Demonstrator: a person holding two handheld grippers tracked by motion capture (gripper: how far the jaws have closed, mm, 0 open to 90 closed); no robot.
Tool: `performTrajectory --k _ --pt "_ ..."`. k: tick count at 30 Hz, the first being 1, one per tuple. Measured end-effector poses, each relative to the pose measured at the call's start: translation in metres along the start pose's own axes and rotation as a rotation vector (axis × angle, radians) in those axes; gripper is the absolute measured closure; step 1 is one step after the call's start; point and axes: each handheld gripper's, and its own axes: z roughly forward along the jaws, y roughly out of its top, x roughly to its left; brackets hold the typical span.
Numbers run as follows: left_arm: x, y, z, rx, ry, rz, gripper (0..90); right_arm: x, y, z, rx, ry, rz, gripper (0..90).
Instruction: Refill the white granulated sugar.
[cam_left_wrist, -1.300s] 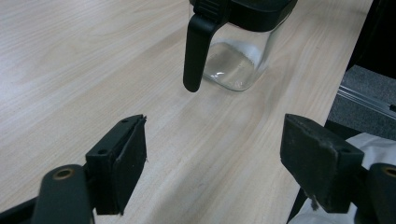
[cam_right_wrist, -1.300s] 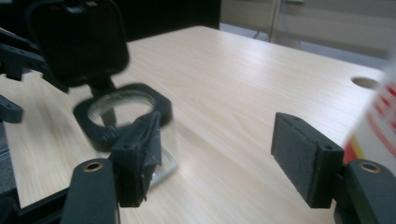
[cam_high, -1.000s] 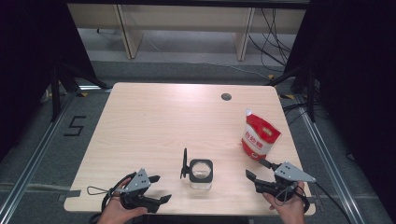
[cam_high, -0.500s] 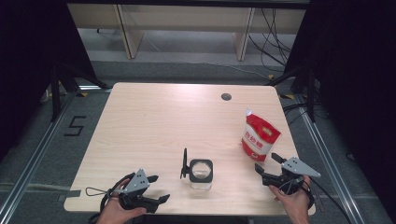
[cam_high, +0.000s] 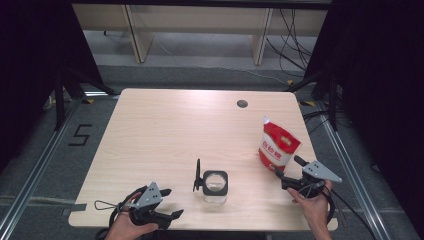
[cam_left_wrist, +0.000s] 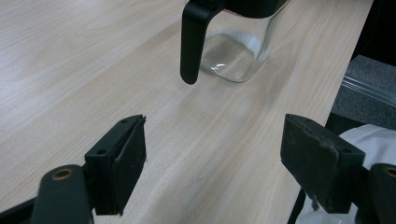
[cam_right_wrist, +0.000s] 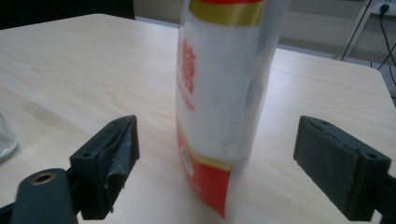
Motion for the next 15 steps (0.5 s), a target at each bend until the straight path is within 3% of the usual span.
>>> performTrajectory --k 2,3,8,10,11,12,13,14,15 --pt "-0.001 0.0 0.0 0.008 -0.009 -0.02 22.1 -0.001 0.0 0.006 -0.004 0.01 0.014 15.8" --pt "-0.001 -0.001 0.001 -0.003 -0.007 -0.021 22.2 -0.002 0.0 0.014 0.005 0.01 -0.012 16.6" --pt "0.001 -0.001 0.0 0.028 -0.006 0.007 22.4 0.0 0.0 0.024 -0.005 0.021 -0.021 19.7" --pt "-0.002 -0.001 0.002 0.006 -0.013 -0.016 22.5 0.001 0.001 0.03 -0.011 0.035 -0.017 20.9" --pt "-0.002 -0.001 0.002 0.0 -0.014 -0.007 22.5 0.0 0.0 0.032 -0.026 0.027 -0.034 21.5" --pt "0.0 -0.001 0.003 0.01 -0.007 0.01 22.5 0.001 0.0 0.034 -0.017 0.03 -0.006 22.1" --pt "-0.003 -0.002 0.004 -0.013 -0.019 -0.023 22.5 -0.001 -0.001 0.037 -0.031 0.036 -0.022 22.7" --pt "-0.002 -0.001 0.002 0.011 -0.014 -0.003 22.5 -0.002 -0.001 0.042 -0.031 0.064 -0.011 23.8" --pt "-0.002 -0.001 0.002 0.011 -0.014 -0.003 22.5 -0.004 -0.001 0.044 -0.041 0.059 -0.029 24.2"
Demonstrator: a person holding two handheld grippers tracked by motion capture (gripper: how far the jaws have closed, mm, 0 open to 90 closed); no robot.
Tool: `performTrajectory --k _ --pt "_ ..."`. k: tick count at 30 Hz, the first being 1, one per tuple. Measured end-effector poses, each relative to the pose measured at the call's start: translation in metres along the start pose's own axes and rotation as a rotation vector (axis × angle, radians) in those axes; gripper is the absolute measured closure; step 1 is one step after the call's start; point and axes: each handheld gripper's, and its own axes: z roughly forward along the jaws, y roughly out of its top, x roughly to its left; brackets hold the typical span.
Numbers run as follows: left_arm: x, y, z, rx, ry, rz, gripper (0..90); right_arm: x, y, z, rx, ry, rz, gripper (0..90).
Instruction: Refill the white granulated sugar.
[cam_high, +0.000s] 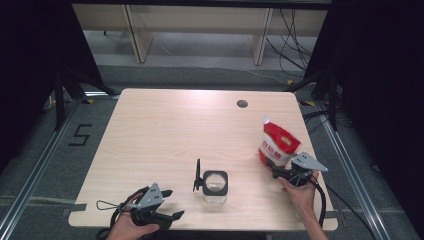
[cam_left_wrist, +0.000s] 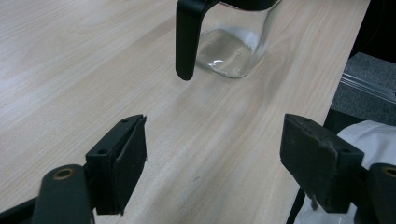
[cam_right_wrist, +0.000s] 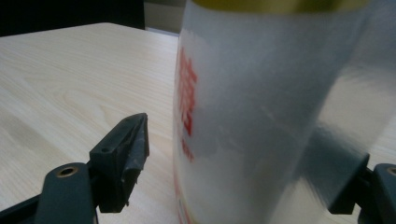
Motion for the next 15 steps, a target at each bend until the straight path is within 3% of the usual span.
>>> performTrajectory --k 4,5,7,9,11,13,14,15 --pt "0.001 -0.001 0.001 -0.006 0.004 0.004 22.6 0.0 -0.003 0.004 -0.013 -0.015 0.004 25.8" --pt "-0.001 -0.001 0.001 -0.018 -0.005 -0.018 22.6 -0.002 -0.003 0.006 -0.023 -0.023 -0.015 25.9" --pt "0.001 -0.001 0.0 0.003 -0.007 -0.006 22.6 0.001 -0.005 0.008 -0.035 -0.019 0.009 27.2" --pt "0.001 -0.001 0.001 0.001 -0.004 0.001 22.6 0.0 -0.005 0.009 -0.039 -0.009 -0.007 27.4" --pt "-0.001 0.0 0.002 -0.011 -0.01 -0.016 22.7 0.001 -0.005 0.01 -0.048 -0.013 0.016 27.4" --pt "0.0 -0.001 0.002 0.002 -0.006 -0.007 22.7 -0.002 -0.005 0.011 -0.066 -0.004 -0.014 27.4" --pt "0.001 0.0 0.002 0.005 -0.009 0.022 22.7 -0.002 -0.006 0.013 -0.1 -0.018 -0.008 28.1" --pt "0.001 0.0 0.002 0.003 -0.01 0.016 22.7 -0.004 -0.005 0.011 -0.067 0.01 -0.02 28.7"
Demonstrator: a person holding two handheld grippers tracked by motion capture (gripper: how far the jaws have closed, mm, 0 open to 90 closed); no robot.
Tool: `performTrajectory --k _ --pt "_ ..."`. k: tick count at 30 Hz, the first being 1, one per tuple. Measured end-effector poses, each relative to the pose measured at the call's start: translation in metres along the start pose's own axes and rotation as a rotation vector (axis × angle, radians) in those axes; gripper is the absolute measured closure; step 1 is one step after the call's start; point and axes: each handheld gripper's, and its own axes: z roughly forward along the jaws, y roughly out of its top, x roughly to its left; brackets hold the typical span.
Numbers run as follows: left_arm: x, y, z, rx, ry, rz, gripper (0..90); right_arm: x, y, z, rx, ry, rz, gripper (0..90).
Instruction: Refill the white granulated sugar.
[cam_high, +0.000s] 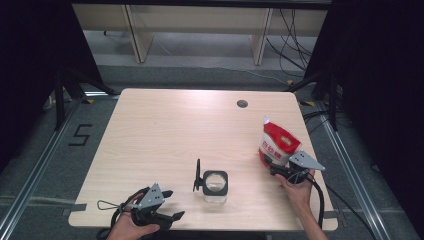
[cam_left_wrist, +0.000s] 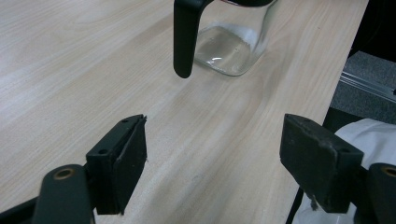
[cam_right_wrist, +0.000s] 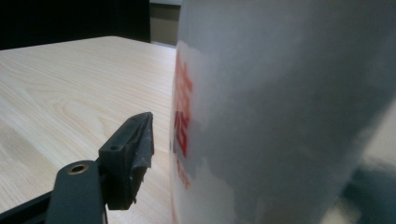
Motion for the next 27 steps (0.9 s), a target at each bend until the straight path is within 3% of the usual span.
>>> performTrajectory --k 4,5,7,8,10,11,17,19,20,24,26,27 --pt "0.0 -0.0001 0.0 0.002 -0.001 0.001 22.7 0.0008 -0.0002 0.0004 -0.007 0.003 0.015 29.5" --pt "0.0002 0.0 0.0001 0.001 -0.001 0.005 22.7 0.0 -0.0005 0.0007 -0.017 0.0 -0.011 30.0" --pt "0.0002 0.0003 0.0006 0.001 -0.003 0.002 22.7 0.0013 -0.0004 0.0003 -0.009 0.001 0.009 30.1" --pt "0.0004 -0.0001 0.0007 0.023 0.006 -0.002 22.8 0.0017 -0.0005 0.0002 -0.008 0.005 0.018 30.5" --pt "-0.0008 -0.0003 0.001 0.016 -0.002 -0.017 22.7 0.0005 -0.0005 0.0013 -0.021 0.005 0.003 30.7" --pt "-0.0012 -0.0007 0.0018 0.004 -0.005 -0.02 22.8 0.0023 -0.0007 0.0012 -0.026 -0.003 0.02 31.3" --pt "0.0001 -0.0003 0.001 0.022 0.004 -0.005 22.7 0.0001 -0.0002 0.0044 -0.042 -0.002 0.01 33.8" --pt "-0.0016 -0.0004 0.0028 -0.003 -0.008 -0.027 22.8 -0.0015 0.0002 0.0056 -0.044 0.018 -0.003 34.6" --pt "-0.0003 -0.0005 0.0025 0.009 0.003 -0.001 22.8 -0.0024 -0.0002 0.0062 -0.06 0.011 -0.005 34.6" --pt "-0.0031 -0.0007 0.0038 -0.008 -0.012 -0.017 22.9 -0.0028 -0.0003 0.0061 -0.06 0.011 -0.009 34.7" --pt "-0.0025 -0.0002 0.0034 0.007 -0.008 -0.009 23.0 -0.0039 -0.0004 0.0068 -0.067 0.014 -0.017 35.7" --pt "-0.0025 -0.0002 0.0034 0.007 -0.008 -0.009 22.9 -0.0028 -0.0004 0.0079 -0.086 -0.012 -0.005 36.3"
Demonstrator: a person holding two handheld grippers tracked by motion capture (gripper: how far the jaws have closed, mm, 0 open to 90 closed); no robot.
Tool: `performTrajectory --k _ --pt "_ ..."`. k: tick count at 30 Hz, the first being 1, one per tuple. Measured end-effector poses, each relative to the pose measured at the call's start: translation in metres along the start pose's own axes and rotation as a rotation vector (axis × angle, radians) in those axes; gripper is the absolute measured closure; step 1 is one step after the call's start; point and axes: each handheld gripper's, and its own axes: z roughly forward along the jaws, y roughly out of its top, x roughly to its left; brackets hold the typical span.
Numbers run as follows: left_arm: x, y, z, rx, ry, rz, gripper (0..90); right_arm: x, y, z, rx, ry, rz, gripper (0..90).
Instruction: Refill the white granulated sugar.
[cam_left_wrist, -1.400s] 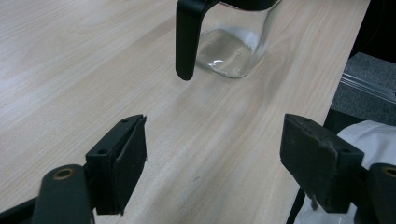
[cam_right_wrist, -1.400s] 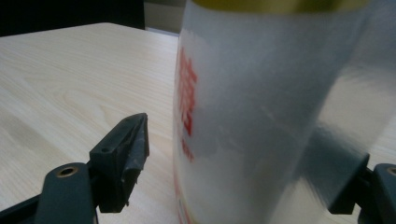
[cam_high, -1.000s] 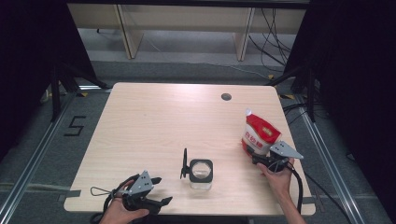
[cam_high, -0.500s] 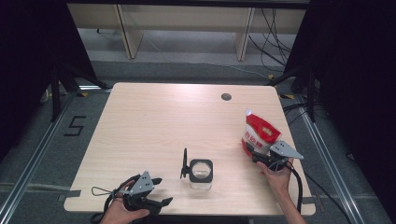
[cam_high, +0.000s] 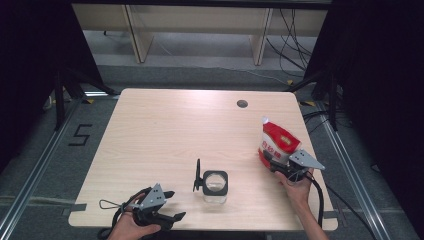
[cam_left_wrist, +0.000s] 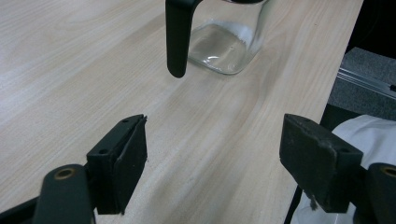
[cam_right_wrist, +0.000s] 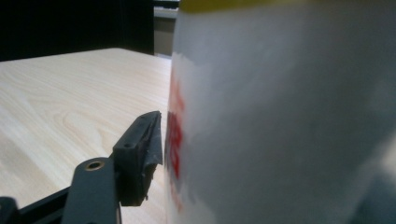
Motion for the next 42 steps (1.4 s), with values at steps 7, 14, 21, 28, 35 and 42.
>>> performTrajectory --k 7,14,21,28,35,42 --pt "0.003 -0.001 0.0 0.01 0.004 0.021 23.0 0.0 -0.001 0.002 -0.016 0.001 0.023 38.8" --pt "0.0 0.0 0.001 0.01 -0.013 0.012 23.0 -0.002 0.0 0.001 0.003 0.036 0.006 41.5" --pt "0.001 0.0 0.0 -0.002 -0.003 0.01 23.1 0.0 0.003 -0.001 0.023 0.03 0.018 47.0" --pt "0.007 0.0 -0.004 -0.005 0.005 0.029 23.1 0.006 0.016 -0.01 0.079 0.016 -0.057 48.8" --pt "0.007 -0.002 -0.004 -0.006 0.012 -0.014 23.1 0.014 0.037 -0.03 0.052 0.006 -0.185 49.1" --pt "0.011 -0.002 -0.007 -0.011 0.019 0.014 23.1 0.029 0.059 -0.048 0.026 0.033 -0.288 49.4"
